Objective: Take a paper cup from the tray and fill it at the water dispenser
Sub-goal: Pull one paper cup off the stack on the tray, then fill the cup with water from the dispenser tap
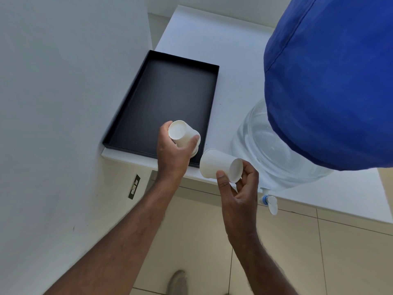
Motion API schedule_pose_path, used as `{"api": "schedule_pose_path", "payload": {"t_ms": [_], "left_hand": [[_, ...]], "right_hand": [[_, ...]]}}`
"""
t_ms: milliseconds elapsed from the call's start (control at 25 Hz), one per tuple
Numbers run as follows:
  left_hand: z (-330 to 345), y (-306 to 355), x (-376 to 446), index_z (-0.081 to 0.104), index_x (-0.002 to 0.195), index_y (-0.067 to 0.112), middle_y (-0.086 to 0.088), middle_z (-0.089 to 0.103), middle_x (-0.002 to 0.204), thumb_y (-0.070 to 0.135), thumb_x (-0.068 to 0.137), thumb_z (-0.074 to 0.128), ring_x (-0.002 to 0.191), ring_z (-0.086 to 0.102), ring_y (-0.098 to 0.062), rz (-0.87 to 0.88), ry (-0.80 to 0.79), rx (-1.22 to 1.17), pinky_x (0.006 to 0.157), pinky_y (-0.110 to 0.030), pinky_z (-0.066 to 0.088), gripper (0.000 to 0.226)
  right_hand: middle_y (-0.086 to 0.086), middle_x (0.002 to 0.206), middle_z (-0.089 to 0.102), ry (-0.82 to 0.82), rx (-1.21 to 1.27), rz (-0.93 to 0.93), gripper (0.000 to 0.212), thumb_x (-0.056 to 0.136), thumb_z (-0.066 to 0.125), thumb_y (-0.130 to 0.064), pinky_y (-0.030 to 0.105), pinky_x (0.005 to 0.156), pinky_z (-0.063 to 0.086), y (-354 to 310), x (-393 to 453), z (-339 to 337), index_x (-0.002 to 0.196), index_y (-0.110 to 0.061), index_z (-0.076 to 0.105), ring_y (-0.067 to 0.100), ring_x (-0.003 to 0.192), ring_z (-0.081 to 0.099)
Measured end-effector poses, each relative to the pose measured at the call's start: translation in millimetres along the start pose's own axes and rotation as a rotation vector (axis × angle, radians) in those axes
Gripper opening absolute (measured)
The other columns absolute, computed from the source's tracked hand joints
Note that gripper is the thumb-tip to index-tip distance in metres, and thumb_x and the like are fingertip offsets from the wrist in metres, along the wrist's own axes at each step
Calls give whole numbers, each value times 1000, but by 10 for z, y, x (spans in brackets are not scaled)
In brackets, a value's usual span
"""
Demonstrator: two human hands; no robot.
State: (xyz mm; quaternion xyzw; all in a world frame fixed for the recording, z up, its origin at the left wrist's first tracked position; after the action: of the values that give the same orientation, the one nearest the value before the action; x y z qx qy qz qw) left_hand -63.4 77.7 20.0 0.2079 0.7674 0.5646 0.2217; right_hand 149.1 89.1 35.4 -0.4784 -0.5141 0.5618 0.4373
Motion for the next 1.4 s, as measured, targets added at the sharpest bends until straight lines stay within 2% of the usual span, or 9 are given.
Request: {"api": "schedule_pose_path", "payload": {"t_ms": [160,400,520,640,800,960,1160,1280,1400], "left_hand": [[79,1,62,47,141,21,0,58,133,25,82,81,120,55,-22,131,-58,159,102,-42,51,68],[143,-152,104,33,156,24,-3,46,150,24,86,78,136,43,-22,166,-128,302,107,-32,41,83],[46,-154,-171,30,157,20,-6,38,158,29,89,74,144,31,-24,155,3,285,112,-30,29,82],[-16,-241,-779,45,144,22,1,49,142,46,91,58,132,42,-25,26,108,87,108,-37,39,59],[381,-269,-1553,63,119,34,14,69,110,74,79,57,99,64,-5,-260,-323,-254,77,-13,50,58],[724,-186,-1834,65,123,32,7,75,114,54,70,80,104,71,-11,-336,-667,-228,78,-22,58,59],[899,-190,-1943,62,129,36,14,70,121,42,66,87,110,67,-4,-148,-880,114,90,-24,58,68],[993,-189,-2031,58,126,47,26,66,119,50,64,86,108,61,8,-56,-973,228,84,-13,53,68],[1033,-191,-1981,56,126,51,21,64,121,66,72,73,107,62,1,-12,-882,300,86,-21,55,59]], "right_hand": [[-11,131,64,10,-21,29,48,94,76,-16,15,87,57,67,-49,-112,132,-29,51,4,116,68],[-11,121,66,36,-2,50,49,89,78,-4,26,92,60,128,-102,-250,124,-26,51,11,113,71],[-8,123,64,56,13,52,53,87,78,1,27,86,62,112,-171,-367,122,-27,50,10,111,71],[-16,118,63,92,44,48,56,85,77,7,25,81,60,78,-317,-549,118,-28,48,12,111,69],[-24,115,67,93,60,79,56,85,77,9,31,91,61,159,-620,-789,115,-27,46,12,111,70],[-18,124,64,104,-1,141,58,85,82,-1,40,101,57,372,-931,-1093,119,-34,48,16,121,66],[-28,124,62,99,-153,179,67,78,89,-30,13,92,52,501,-950,-1316,128,-45,47,2,120,62],[-21,124,66,85,-211,220,65,71,83,-49,14,87,52,588,-854,-1429,128,-46,52,2,114,65],[-18,123,64,141,-272,249,60,72,84,-50,13,82,52,704,-786,-1583,124,-45,54,3,109,64]]}}
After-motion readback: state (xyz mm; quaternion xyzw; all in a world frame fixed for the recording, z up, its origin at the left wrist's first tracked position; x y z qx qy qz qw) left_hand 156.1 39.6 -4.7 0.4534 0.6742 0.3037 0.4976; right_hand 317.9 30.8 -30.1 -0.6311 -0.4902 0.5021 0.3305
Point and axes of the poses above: each hand's wrist, its own x-axis towards the middle knuckle, its own z-axis out of the palm, y = z × x, the point moved 7 cm from there along x, towards the middle knuckle
